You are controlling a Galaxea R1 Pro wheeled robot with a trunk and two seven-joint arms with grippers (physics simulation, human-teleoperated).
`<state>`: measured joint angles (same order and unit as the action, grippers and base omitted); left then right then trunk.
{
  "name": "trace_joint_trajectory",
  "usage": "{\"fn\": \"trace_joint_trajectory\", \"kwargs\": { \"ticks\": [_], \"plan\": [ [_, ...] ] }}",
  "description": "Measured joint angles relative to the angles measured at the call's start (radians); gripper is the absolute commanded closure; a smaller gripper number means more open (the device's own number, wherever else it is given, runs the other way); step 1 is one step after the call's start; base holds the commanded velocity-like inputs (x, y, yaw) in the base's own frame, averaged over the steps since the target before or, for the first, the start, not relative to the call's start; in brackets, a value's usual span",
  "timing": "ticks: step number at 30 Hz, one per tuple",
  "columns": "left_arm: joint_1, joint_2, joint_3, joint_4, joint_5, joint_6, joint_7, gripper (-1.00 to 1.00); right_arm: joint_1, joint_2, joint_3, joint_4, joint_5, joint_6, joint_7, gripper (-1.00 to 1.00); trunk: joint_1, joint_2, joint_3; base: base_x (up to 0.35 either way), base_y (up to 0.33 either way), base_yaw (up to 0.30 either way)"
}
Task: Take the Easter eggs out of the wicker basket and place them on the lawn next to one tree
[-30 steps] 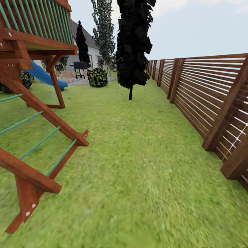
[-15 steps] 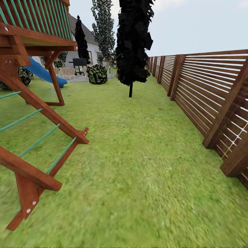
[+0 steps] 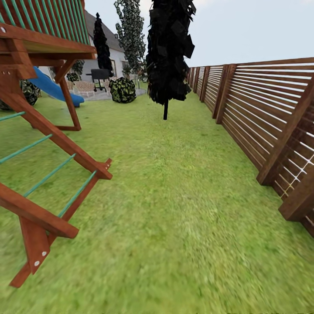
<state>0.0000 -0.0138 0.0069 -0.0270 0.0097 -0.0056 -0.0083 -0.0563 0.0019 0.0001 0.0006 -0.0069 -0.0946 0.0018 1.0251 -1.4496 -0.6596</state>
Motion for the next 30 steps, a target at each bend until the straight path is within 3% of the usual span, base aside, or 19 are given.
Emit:
{"fn": "trace_joint_trajectory", "kwargs": {
  "ticks": [24, 30],
  "plan": [
    [0.0, 0.0, 0.0, 0.0, 0.0, 0.0, 0.0, -1.0, 0.0, 0.001, -0.001, -0.003, 0.003, -0.002, 0.001, -1.0, 0.0, 0.0, -0.007, 0.002, 0.0, 0.0],
    [0.0, 0.0, 0.0, 0.0, 0.0, 0.001, 0.0, -1.0, 0.0, 0.001, 0.0, -0.003, 0.004, -0.002, 0.001, -1.0, -0.001, 0.0, -0.007, 0.247, 0.0, 0.0]
  ]
}}
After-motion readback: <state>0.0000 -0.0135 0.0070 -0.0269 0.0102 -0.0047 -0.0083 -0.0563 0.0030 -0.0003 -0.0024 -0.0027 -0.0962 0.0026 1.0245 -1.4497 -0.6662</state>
